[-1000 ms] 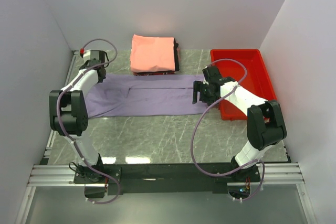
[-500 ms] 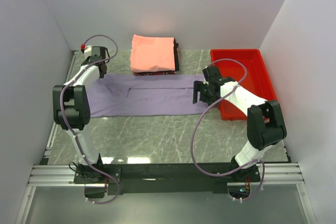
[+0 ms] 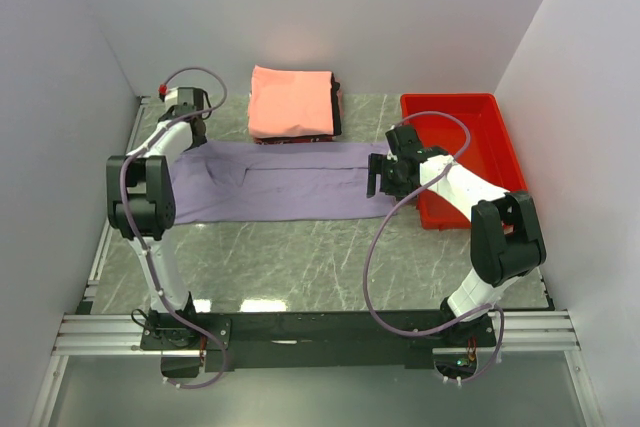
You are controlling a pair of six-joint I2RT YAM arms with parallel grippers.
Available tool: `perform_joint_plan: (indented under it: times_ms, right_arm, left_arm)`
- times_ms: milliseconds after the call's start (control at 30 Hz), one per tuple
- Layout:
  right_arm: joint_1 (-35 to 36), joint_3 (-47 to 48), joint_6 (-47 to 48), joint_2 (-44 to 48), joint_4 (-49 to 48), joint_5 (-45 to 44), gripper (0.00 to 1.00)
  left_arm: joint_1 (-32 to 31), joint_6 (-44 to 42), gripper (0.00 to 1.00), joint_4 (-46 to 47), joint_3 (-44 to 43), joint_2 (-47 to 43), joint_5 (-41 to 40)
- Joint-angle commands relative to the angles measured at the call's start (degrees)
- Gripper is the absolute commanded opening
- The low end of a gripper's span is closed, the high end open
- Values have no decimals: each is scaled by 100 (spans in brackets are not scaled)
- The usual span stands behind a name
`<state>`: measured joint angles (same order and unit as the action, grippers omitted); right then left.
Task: Fold and stack the t-shirts
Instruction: Fold the tshirt
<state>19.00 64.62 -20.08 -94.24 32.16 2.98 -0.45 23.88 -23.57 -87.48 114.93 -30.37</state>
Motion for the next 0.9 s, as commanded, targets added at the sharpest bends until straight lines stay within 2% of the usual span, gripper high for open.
perform_joint_plan:
  times_ms: [0,33,233,333,400,633,700,867]
  right_arm:
    - [33,340,13,187,-105,71,87]
    - [33,393,-5,152,-114,79,87]
    - [24,1112,-5,-383,-307,141,88]
    - [-11,1752,4,-936,-264,62,89]
    - [-2,2280,56,-1254,-184,10,89]
    - [-107,3792,127,-2869,167,-114,89]
    - [-107,3979,109,-3065,325,-26,89]
    - [-116,3471,109,-3031,89,342,90]
  left_arm:
    - [19,466,84,-16,194,-732,583]
    - [27,590,99,45,196,-910,724]
    - [19,1443,100,616,1689,-1939,1997]
    - [10,1778,100,871,2461,-2220,2035]
    - [18,1918,99,986,2648,-2283,2088]
    - [27,1980,99,951,2482,-1730,1824]
    - [27,2033,99,943,2394,-1449,1693]
    - [27,2068,99,697,1893,-773,1587]
